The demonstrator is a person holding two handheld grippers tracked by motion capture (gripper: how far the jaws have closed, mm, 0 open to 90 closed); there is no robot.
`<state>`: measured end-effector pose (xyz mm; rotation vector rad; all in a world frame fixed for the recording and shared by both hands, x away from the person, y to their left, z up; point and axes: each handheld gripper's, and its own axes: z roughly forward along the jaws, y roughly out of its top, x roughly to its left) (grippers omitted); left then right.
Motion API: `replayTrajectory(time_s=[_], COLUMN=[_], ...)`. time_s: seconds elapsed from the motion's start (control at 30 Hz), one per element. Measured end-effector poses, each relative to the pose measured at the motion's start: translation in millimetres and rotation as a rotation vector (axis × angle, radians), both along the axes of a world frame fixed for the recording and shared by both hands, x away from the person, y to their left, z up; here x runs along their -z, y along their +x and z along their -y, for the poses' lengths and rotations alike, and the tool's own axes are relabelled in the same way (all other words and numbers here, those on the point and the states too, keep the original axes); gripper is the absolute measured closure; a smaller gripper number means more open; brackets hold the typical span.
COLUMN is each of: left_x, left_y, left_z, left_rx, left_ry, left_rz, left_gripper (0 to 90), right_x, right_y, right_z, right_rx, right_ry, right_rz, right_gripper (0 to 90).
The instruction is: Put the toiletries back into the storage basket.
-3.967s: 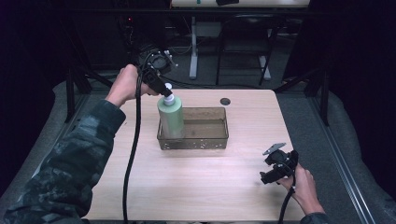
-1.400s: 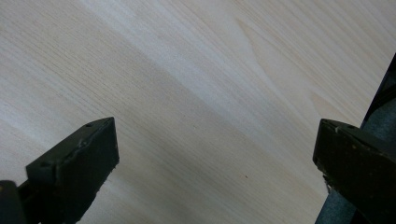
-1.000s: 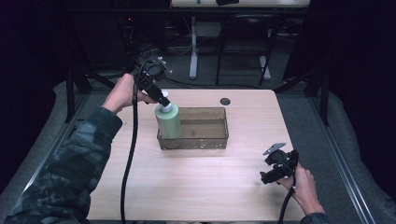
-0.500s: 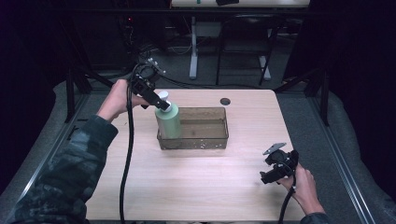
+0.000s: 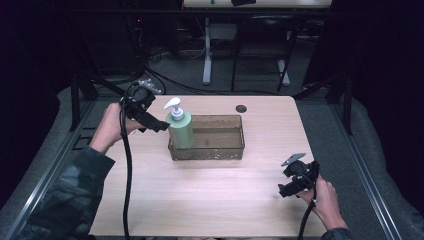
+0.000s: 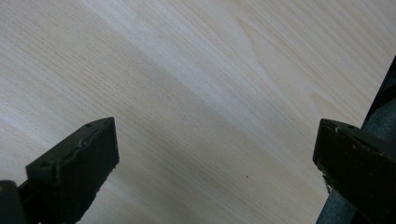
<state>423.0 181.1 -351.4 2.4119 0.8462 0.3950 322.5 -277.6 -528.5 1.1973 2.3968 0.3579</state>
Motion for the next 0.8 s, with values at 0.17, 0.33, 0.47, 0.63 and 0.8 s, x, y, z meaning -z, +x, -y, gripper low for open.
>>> replayTrajectory(time_s=[0.17,0.33,0.47,0.63,0.8], left_x=[17.5,37.8,53.0,74.5,95.2], left_y=[-12.6,-22.3,-27.1,-30.8,-30.1], left_z=[-9.0,-18.4,-27.2,-37.5,-45.2], left_rx=[-0.013,-0.028,-0.048,-0.078,-0.114], left_ry=[-0.014,-0.015,-0.016,-0.037,-0.039], left_rz=[0.004,-0.005,-0.018,-0.034,-0.044], left_gripper=[0.0,0.0,0.0,0.0,0.0], right_x=[0.1,0.2,0.4,1.0,1.5], right_y=[0.0,0.0,0.0,0.1,-0.3], right_z=[0.0,0.0,-0.1,0.0,0.0], right_rx=[-0.001,-0.001,-0.001,0.001,0.005], right_ry=[-0.004,-0.002,0.000,-0.002,0.004], right_rz=[0.001,0.001,0.001,-0.002,-0.004], right_gripper=[0.0,0.0,0.0,0.0,0.0])
